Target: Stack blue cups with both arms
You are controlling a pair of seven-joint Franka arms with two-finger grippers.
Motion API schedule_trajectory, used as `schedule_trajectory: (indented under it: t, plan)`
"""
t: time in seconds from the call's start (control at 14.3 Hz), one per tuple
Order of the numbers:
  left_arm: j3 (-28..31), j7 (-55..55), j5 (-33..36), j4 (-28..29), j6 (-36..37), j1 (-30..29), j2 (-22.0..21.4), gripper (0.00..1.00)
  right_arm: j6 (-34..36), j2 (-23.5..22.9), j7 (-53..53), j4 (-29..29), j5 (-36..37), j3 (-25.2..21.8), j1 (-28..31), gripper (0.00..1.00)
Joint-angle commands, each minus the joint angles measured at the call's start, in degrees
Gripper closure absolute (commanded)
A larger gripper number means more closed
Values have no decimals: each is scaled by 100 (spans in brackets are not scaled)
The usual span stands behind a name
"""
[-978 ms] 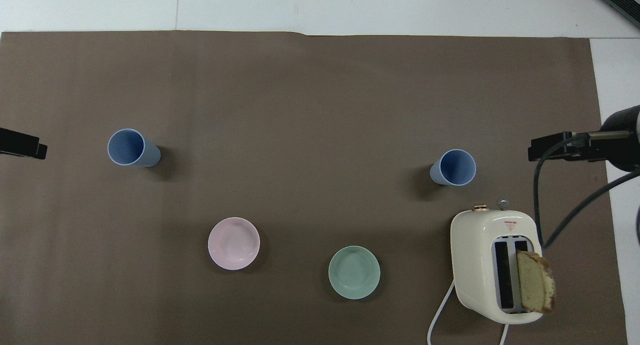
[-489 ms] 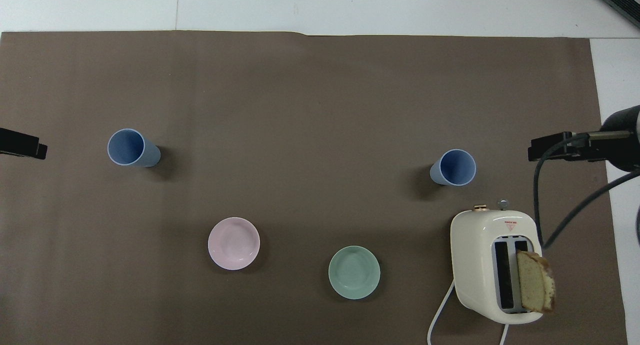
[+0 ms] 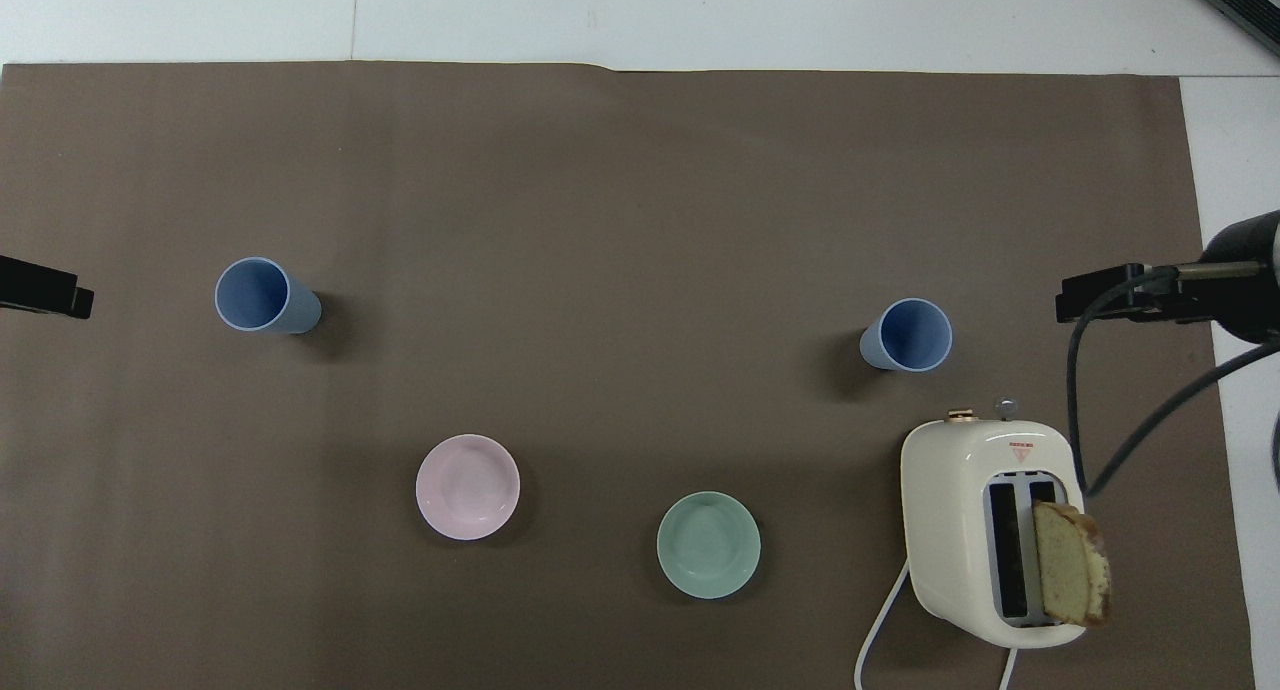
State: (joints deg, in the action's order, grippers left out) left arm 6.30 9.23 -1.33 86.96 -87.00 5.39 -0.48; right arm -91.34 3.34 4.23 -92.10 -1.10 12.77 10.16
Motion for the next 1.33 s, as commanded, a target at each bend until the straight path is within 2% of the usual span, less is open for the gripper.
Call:
schedule_trajectory:
  t: [0.0, 0.28, 0.49, 0.7, 0.91, 1.26]
  plan:
    - [3, 70, 72, 268, 17, -144, -215, 0, -94, 44, -133, -80, -66, 32, 83, 0]
    - [-6, 79, 72, 715, -350, -284, -250, 0, -94, 35, -133, -80, -66, 32, 91, 0]
    - [-6, 342, 72, 1636, -1456, -223, -277, 0, -94, 44, -133, -80, -57, 32, 83, 0]
    - [-6, 334, 72, 2122, -2266, -214, -172, 0, -94, 35, -141, -80, -66, 32, 91, 0]
    - [-6, 281, 63, 2377, -3075, -214, 144, 0, -94, 35, -133, -80, -66, 32, 91, 0]
    - [-14, -184, 45, 2378, -4208, -83, 1032, 0, -94, 35, -133, -80, -66, 32, 91, 0]
